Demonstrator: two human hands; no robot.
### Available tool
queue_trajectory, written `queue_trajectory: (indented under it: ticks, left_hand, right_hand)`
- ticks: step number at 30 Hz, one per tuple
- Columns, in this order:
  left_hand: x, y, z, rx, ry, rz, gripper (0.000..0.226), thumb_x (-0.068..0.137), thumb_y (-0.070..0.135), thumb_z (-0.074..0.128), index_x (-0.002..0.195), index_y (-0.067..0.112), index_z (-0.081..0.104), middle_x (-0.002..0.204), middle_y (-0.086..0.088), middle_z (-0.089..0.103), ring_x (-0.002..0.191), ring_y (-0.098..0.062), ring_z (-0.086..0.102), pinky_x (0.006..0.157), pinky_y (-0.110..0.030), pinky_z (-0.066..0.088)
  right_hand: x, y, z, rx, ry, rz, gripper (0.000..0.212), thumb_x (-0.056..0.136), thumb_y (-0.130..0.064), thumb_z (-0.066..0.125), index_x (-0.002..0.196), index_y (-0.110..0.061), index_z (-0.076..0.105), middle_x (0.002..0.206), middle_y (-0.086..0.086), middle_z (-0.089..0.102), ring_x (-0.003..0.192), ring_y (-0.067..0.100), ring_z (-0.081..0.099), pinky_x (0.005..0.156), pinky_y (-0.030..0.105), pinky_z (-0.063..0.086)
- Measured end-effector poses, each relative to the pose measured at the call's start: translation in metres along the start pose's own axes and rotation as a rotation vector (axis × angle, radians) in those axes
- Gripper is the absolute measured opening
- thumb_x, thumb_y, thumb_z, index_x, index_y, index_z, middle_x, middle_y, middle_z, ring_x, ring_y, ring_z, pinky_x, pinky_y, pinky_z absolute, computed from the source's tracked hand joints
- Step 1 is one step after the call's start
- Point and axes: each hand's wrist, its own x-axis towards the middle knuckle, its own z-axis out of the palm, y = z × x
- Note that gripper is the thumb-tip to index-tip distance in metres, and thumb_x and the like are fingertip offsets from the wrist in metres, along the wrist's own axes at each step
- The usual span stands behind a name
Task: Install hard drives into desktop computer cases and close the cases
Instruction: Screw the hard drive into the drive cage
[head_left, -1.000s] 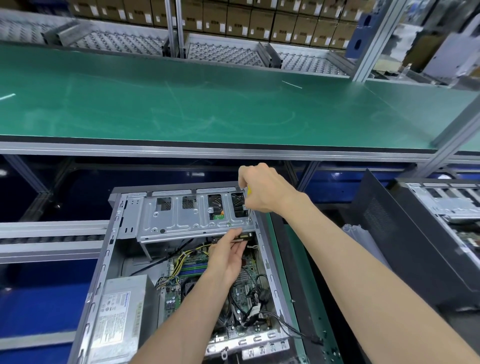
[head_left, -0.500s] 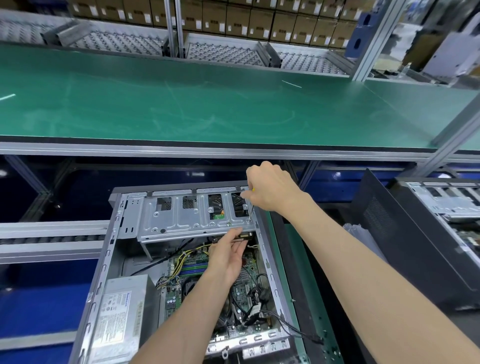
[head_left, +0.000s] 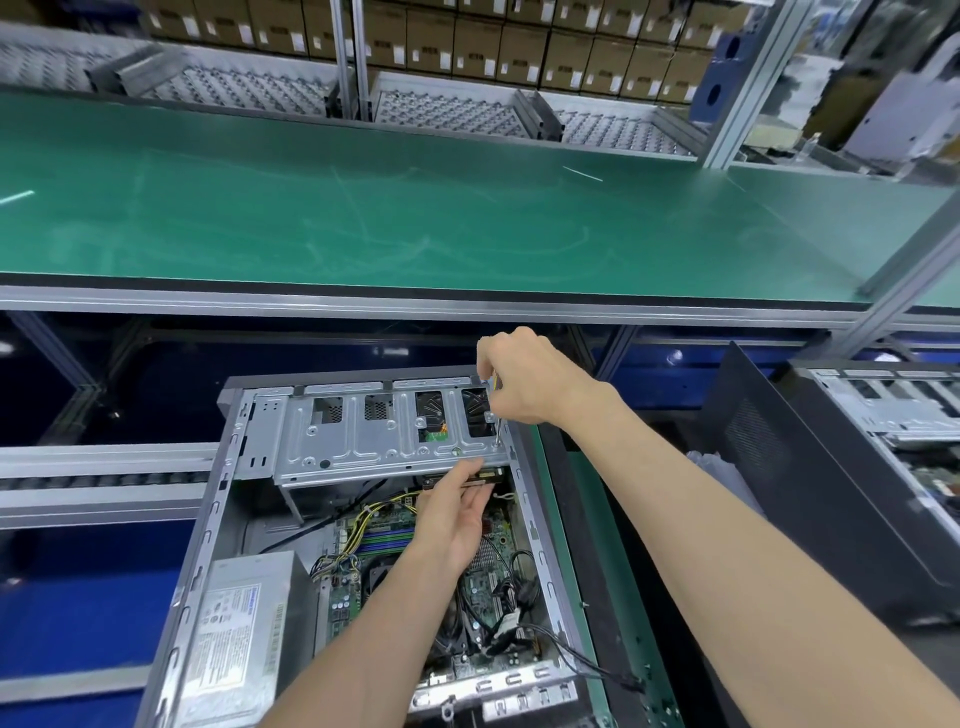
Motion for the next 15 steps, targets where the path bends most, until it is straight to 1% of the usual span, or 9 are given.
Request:
queue_trajectory:
  ticks: [2,3,6,8,9,11,13,14,15]
  left_hand:
    - [-0.0006,0.0003,0.0004,0.000,0.003,0.000,0.070,0.083,-0.009,0.073,0.142,-0.001,0.036,0.125,-0.017,0.049,0.122,-0.027,0.050,0.099,-0.037,0.049]
    - [-0.0007,0.0003,0.0005,-0.001,0.002,-0.001,0.070,0.083,-0.009,0.072,0.143,0.000,0.036,0.123,-0.017,0.050,0.121,-0.027,0.050,0.099,-0.037,0.049]
    - [-0.0018,0.0005,0.0004,0.009,-0.001,0.000,0.071,0.084,-0.009,0.072,0.144,0.000,0.035,0.124,-0.016,0.048,0.118,-0.026,0.048,0.098,-0.036,0.048]
    - [-0.0023,0.0006,0.0005,0.013,0.003,0.002,0.072,0.084,-0.008,0.072,0.144,-0.001,0.034,0.129,-0.018,0.047,0.119,-0.026,0.047,0.098,-0.036,0.048]
    - [-0.0020,0.0006,0.0008,0.015,0.005,0.005,0.071,0.083,-0.008,0.072,0.144,-0.002,0.035,0.135,-0.019,0.045,0.119,-0.026,0.048,0.098,-0.036,0.048]
    - [-0.0020,0.0009,0.0015,0.019,0.007,0.012,0.071,0.083,-0.008,0.073,0.143,-0.003,0.035,0.142,-0.022,0.043,0.123,-0.027,0.048,0.100,-0.037,0.048]
    - [-0.0019,0.0005,0.0015,0.019,0.008,0.016,0.073,0.083,-0.008,0.073,0.144,-0.002,0.034,0.143,-0.023,0.042,0.130,-0.029,0.046,0.102,-0.038,0.047]
    - [-0.0023,0.0003,0.0016,0.017,0.007,0.016,0.074,0.083,-0.008,0.073,0.144,-0.002,0.034,0.143,-0.023,0.042,0.132,-0.029,0.045,0.103,-0.038,0.047]
    - [-0.0033,0.0005,0.0020,0.015,0.007,0.015,0.073,0.083,-0.008,0.073,0.144,-0.001,0.034,0.142,-0.023,0.042,0.131,-0.029,0.045,0.104,-0.038,0.047]
  right_hand:
    - [0.0001,-0.0014,0.0019,0.011,0.033,0.010,0.024,0.078,-0.005,0.062,0.101,-0.012,0.058,0.098,0.008,0.050,0.086,0.028,0.054,0.063,0.035,0.047]
    - [0.0004,-0.0025,0.0034,-0.011,0.059,0.016,0.022,0.079,-0.005,0.062,0.100,-0.010,0.058,0.097,0.008,0.050,0.084,0.029,0.054,0.062,0.035,0.046]
    - [0.0028,-0.0065,0.0077,-0.080,0.122,0.014,0.014,0.084,-0.010,0.066,0.095,-0.008,0.058,0.089,0.006,0.047,0.080,0.031,0.054,0.060,0.036,0.046]
    - [0.0044,-0.0077,0.0066,-0.078,0.098,-0.003,0.016,0.085,-0.014,0.067,0.097,-0.010,0.058,0.086,0.004,0.044,0.079,0.030,0.055,0.058,0.035,0.044]
    - [0.0051,-0.0075,0.0051,-0.061,0.062,-0.013,0.020,0.082,-0.014,0.068,0.099,-0.011,0.058,0.088,0.004,0.046,0.081,0.029,0.055,0.059,0.036,0.047]
    - [0.0055,-0.0058,0.0035,-0.013,0.004,-0.024,0.026,0.077,-0.007,0.065,0.102,-0.012,0.059,0.091,0.004,0.048,0.083,0.027,0.056,0.061,0.037,0.052]
    - [0.0043,-0.0027,0.0049,0.007,0.031,-0.005,0.023,0.078,-0.004,0.063,0.098,-0.013,0.058,0.091,0.004,0.047,0.080,0.024,0.053,0.056,0.031,0.045]
    - [0.0034,-0.0014,0.0060,0.005,0.058,0.011,0.021,0.079,-0.005,0.064,0.097,-0.013,0.056,0.093,0.005,0.048,0.080,0.024,0.052,0.056,0.030,0.042]
    - [0.0025,-0.0003,0.0073,0.002,0.082,0.027,0.019,0.081,-0.007,0.064,0.097,-0.013,0.055,0.095,0.006,0.048,0.082,0.025,0.051,0.058,0.031,0.042]
